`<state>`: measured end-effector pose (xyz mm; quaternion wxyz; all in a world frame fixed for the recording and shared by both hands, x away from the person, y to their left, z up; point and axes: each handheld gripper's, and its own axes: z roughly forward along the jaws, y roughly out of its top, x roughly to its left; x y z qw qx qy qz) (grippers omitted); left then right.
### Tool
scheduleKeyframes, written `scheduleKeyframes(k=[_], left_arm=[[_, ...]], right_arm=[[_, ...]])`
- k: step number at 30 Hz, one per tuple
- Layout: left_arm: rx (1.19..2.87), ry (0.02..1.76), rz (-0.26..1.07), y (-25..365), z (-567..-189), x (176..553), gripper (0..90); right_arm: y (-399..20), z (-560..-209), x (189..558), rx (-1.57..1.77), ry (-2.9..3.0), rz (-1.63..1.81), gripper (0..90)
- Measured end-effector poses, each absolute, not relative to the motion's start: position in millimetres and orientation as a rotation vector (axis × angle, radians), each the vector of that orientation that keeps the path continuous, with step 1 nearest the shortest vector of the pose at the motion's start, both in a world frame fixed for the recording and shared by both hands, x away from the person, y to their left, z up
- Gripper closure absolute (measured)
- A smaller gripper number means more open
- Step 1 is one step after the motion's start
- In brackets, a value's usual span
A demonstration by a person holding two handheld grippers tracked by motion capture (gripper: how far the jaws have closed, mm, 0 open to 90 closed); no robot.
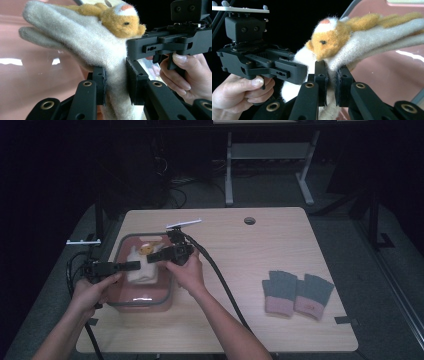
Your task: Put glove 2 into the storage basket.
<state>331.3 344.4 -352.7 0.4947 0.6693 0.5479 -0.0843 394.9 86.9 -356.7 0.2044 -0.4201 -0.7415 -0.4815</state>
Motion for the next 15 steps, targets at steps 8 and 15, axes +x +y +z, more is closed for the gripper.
scheduleKeyframes(k=[8,15], left_arm=[[1.635,1.38,-0.235,351.4,-369.6,335.1,71.6],[1.675,1.421,-0.24,352.2,-380.2,339.6,71.6]], right_arm=[[97.0,-376.6,399.1,-1.192,-2.057,-1.288,82.1],[102.9,-393.1,402.3,-1.222,-2.05,-1.248,81.9]])
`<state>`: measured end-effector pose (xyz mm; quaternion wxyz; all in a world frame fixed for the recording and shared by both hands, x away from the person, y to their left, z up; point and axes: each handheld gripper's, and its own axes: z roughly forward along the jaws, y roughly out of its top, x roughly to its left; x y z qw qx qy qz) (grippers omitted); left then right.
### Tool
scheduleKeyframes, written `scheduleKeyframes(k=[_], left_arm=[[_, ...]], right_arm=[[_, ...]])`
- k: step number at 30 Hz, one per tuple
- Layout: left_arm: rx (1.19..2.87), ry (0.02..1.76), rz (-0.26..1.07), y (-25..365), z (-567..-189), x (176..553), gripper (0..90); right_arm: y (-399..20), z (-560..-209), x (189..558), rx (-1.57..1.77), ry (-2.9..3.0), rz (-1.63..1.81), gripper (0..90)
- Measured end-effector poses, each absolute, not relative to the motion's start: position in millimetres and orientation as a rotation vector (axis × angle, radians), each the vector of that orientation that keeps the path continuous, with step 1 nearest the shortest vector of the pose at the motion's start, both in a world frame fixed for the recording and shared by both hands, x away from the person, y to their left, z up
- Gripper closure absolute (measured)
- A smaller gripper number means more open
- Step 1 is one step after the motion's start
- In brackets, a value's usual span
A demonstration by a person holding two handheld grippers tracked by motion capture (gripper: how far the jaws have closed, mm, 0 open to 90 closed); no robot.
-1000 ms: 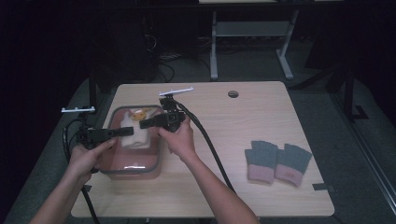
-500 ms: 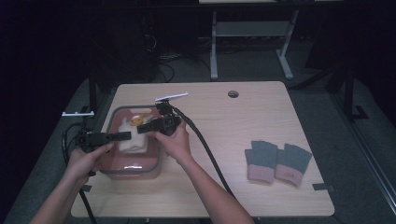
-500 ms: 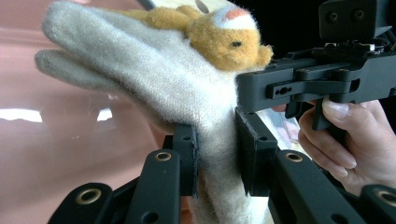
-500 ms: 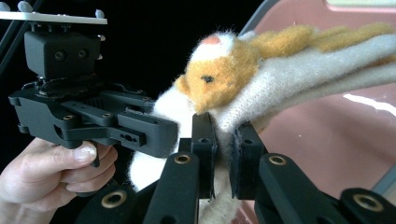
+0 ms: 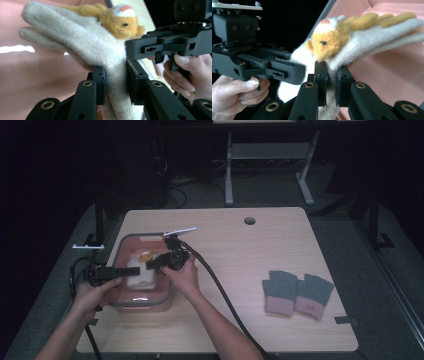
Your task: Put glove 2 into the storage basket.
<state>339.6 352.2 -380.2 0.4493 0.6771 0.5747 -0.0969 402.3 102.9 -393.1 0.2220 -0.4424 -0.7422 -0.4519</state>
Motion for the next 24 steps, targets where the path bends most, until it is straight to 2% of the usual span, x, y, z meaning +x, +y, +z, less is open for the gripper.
scheduleKeyframes(k=[12,24], left_arm=[[1.747,1.463,-0.22,350.7,-392.7,340.6,71.6],[1.778,1.476,-0.203,348.0,-396.2,340.2,71.6]], right_arm=[[114.0,-408.0,402.3,-1.249,-2.119,-1.151,81.2],[115.1,-404.5,400.1,-1.251,-2.194,-1.119,80.2]])
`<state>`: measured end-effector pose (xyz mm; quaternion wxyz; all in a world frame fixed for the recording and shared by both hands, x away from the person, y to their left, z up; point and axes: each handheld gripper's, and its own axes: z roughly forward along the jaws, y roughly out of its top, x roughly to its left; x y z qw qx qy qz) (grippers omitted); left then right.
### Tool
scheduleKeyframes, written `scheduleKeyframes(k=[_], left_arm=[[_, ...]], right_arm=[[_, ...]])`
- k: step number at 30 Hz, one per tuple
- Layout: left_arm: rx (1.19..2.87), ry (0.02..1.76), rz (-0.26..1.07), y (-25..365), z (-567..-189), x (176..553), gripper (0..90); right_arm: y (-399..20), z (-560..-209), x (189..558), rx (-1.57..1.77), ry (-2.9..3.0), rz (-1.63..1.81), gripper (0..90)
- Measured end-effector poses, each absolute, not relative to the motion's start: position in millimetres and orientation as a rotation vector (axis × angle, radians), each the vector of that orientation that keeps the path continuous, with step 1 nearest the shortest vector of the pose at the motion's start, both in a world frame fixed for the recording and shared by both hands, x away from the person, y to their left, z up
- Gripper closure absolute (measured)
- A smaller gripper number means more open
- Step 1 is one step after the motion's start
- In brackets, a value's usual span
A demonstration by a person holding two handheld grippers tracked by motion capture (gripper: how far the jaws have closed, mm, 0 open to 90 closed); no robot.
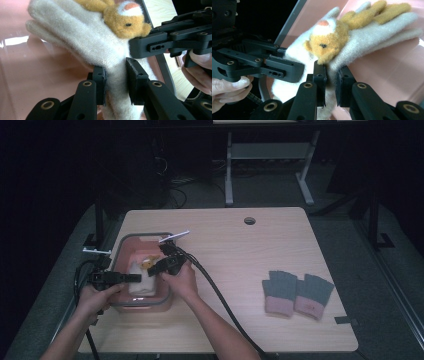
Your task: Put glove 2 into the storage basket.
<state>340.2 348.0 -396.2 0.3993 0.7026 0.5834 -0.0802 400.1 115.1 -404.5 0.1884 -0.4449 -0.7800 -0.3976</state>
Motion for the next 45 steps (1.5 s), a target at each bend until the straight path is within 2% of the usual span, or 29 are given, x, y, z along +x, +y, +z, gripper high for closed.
scheduleKeyframes(k=[10,18,24,27,33,37,45], left_arm=[[1.788,1.513,-0.176,346.2,-397.5,339.9,71.6],[1.863,1.532,-0.138,339.7,-400.6,340.8,70.2],[1.874,1.558,-0.074,340.6,-393.4,340.3,58.0],[1.878,1.565,-0.041,343.2,-386.8,339.7,56.1],[1.851,1.557,0.001,346.2,-375.8,338.4,56.7],[1.875,1.544,-0.006,343.2,-376.5,339.4,62.9],[1.882,1.519,-0.01,335.3,-376.0,338.9,64.7]], right_arm=[[103.9,-401.6,399.4,-1.277,-2.204,-1.099,80.3],[88.3,-396.9,400.9,-1.293,-2.209,-1.121,79.1],[83.9,-394.6,399.8,-1.285,-2.197,-1.132,78.5],[82.5,-394.1,398.9,-1.276,-2.201,-1.145,78.0],[78.0,-390.2,396.7,-1.272,-2.184,-1.165,77.4],[74.9,-387.7,395.6,-1.267,-2.18,-1.18,77.3],[63.6,-381.6,392.8,-1.258,-2.169,-1.213,76.6]])
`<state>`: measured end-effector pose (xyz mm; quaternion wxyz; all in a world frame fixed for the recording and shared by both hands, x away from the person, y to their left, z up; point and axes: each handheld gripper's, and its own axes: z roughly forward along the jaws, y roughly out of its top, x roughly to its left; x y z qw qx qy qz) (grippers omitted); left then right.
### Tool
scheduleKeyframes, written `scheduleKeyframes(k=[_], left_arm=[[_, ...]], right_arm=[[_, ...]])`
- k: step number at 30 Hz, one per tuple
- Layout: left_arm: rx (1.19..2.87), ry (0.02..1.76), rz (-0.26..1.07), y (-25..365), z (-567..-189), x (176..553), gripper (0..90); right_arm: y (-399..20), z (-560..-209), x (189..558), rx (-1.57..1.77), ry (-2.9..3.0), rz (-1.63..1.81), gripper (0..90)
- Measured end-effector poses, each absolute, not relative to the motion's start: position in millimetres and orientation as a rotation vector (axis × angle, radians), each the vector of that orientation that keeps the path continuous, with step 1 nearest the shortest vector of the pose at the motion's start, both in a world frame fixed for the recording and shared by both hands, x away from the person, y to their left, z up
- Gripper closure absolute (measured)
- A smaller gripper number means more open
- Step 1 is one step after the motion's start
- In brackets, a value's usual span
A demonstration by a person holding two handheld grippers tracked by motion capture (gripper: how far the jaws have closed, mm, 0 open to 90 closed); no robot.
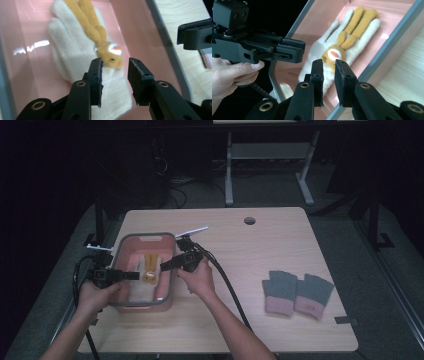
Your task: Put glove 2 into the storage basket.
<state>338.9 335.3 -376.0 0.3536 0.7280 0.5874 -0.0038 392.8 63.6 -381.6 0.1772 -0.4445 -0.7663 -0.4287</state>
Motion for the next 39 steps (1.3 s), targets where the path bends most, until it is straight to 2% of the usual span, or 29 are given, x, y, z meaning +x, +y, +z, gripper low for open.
scheduleKeyframes(k=[14,39], left_arm=[[1.827,1.42,0.031,313.7,-357.6,332.0,60.8],[1.833,1.278,-0.024,266.2,-341.9,333.3,53.2]], right_arm=[[37.3,-371.5,391.2,-1.276,-2.15,-1.257,74.3],[-38.0,-371.0,384.7,-1.342,-2.134,-1.291,66.9]])
